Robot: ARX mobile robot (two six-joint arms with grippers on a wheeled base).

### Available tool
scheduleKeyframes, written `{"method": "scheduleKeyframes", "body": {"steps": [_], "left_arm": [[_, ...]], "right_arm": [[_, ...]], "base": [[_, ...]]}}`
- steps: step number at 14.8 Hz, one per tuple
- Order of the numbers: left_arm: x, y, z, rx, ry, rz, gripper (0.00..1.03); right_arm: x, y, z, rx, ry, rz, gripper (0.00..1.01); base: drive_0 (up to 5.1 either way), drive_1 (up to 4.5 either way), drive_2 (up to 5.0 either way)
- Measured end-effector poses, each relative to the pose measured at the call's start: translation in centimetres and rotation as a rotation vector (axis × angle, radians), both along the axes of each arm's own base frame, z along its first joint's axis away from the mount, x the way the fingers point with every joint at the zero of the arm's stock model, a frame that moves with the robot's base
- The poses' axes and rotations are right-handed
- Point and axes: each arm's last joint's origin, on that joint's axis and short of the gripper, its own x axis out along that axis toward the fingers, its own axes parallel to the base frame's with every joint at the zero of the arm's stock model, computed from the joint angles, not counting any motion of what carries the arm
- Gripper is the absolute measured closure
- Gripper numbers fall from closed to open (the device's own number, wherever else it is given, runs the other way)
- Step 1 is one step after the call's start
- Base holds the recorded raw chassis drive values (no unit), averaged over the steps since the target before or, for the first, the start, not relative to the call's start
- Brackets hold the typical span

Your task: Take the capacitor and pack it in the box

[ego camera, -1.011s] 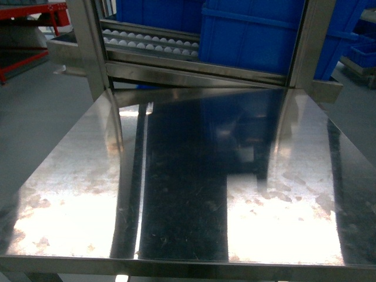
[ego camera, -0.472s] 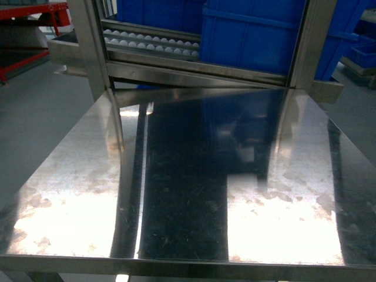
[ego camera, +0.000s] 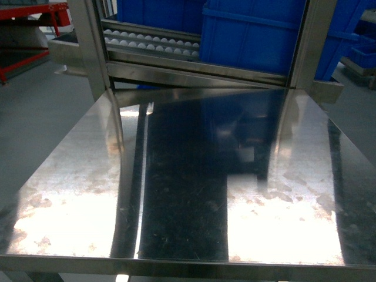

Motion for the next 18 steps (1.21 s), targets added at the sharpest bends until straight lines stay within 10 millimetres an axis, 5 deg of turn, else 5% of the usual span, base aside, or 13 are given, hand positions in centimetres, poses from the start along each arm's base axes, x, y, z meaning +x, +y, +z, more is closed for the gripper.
{"method": "scheduleKeyframes", "body": {"steps": [18], "left_arm": [[-1.8,0.0,-0.4,0.002,0.012,0.0,0.59]], "right_arm": [[0.0,0.0,0.0,0.0,0.0,0.0,0.03]], "base": [[0.0,0.0,0.0]]}}
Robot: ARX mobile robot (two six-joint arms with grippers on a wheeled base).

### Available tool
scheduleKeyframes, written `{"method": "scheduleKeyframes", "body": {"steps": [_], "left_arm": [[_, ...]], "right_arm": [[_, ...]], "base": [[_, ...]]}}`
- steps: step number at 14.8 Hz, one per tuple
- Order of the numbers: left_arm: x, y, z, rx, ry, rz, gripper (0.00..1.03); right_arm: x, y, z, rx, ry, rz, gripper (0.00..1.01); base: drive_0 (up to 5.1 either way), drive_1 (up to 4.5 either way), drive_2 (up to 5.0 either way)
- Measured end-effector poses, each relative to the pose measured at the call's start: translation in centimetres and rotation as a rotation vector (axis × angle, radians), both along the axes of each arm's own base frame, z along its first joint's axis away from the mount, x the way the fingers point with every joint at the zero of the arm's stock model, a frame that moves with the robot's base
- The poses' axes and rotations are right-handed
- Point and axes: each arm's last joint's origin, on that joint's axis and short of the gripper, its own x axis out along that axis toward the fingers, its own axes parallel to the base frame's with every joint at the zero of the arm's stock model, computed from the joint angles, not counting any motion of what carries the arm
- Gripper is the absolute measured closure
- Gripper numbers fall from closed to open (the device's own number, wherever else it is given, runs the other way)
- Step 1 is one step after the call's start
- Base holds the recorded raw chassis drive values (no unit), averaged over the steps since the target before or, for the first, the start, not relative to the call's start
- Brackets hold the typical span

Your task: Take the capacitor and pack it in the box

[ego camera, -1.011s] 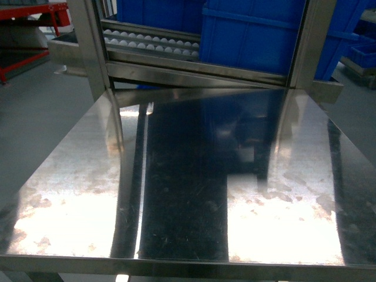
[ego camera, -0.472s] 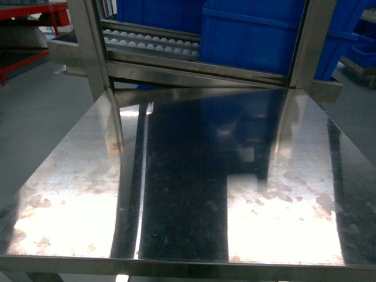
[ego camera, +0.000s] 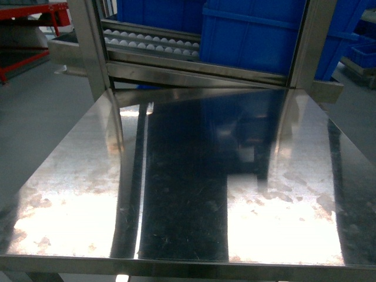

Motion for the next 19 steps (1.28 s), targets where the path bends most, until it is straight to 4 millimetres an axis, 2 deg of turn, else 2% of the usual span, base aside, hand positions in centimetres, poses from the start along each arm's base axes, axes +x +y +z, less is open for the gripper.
{"method": "scheduleKeyframes", "body": {"steps": [19], "left_arm": [[0.0,0.0,0.04,0.0,-0.004,0.0,0.59]], "right_arm": [[0.0,0.0,0.03,0.0,-0.003,0.0,0.03]], "base": [[0.0,0.0,0.0]]}}
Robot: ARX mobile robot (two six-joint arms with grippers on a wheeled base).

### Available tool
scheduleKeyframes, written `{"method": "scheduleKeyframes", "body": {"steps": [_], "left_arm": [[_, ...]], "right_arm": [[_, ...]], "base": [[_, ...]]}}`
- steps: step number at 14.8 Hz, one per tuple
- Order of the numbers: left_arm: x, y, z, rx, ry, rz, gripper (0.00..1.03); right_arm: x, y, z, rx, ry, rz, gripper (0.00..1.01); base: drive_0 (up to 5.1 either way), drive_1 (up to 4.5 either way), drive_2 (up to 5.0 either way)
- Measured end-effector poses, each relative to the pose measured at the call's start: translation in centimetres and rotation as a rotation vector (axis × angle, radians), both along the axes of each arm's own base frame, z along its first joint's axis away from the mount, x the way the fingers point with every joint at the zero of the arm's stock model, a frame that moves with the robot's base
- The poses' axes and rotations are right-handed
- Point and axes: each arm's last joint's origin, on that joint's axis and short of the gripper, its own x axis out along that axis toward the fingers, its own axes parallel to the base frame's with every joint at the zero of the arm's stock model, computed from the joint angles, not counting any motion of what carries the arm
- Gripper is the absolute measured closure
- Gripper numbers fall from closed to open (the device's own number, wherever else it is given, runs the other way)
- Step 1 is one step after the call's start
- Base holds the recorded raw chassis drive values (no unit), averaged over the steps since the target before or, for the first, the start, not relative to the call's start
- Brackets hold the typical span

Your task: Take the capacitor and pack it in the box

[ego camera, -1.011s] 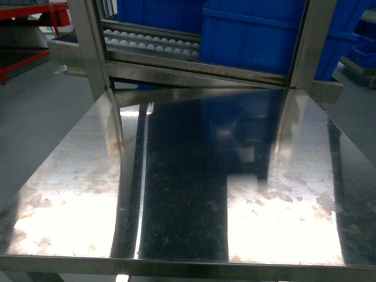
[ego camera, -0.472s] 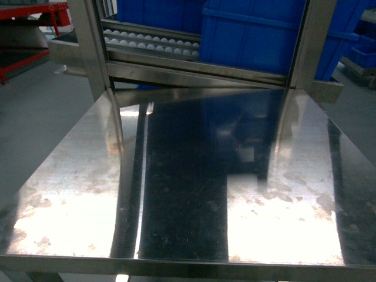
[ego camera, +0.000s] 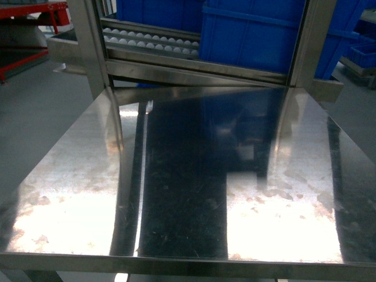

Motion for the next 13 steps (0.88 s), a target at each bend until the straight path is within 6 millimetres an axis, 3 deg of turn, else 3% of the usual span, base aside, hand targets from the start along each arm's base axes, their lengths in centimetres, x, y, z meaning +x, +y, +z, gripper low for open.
{"method": "scheduleKeyframes", "body": {"steps": [13], "left_arm": [[0.0,0.0,-0.04,0.003,0.004,0.0,0.59]], "right_arm": [[0.0,0.0,-0.03,-0.001,0.003,0.0,0.03]], "base": [[0.0,0.0,0.0]]}}
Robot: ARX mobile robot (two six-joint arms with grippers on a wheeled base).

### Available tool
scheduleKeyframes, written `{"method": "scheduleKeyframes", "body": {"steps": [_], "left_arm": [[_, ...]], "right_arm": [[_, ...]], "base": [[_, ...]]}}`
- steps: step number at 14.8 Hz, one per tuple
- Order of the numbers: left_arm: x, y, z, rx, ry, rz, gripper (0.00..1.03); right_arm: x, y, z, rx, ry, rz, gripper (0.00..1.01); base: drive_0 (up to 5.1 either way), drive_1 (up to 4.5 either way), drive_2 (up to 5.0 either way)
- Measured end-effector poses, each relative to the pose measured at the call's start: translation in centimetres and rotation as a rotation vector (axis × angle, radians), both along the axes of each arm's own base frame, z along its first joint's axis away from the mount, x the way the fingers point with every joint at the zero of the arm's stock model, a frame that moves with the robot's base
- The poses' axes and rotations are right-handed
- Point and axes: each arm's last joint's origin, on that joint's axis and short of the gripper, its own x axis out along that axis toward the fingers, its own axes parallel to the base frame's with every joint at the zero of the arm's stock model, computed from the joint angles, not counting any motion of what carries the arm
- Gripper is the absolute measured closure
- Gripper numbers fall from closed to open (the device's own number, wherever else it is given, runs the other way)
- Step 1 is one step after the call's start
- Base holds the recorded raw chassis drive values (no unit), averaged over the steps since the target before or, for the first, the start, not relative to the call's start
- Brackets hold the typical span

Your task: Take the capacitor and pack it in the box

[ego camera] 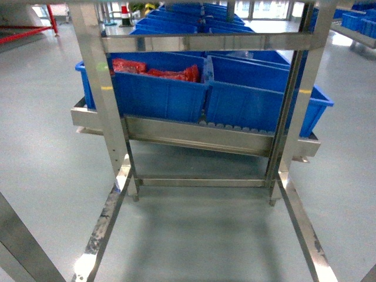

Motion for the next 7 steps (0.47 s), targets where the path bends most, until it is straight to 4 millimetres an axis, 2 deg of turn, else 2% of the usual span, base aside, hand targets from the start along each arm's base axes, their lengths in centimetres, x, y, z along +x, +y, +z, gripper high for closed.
{"method": "scheduleKeyframes", "body": {"steps": [7], "left_arm": [[0.0,0.0,-0.01,0.0,0.001,0.0,0.59]], "right_arm": [[0.0,0.0,-0.01,0.0,0.001,0.0,0.03]], "base": [[0.0,0.0,0.0]]}}
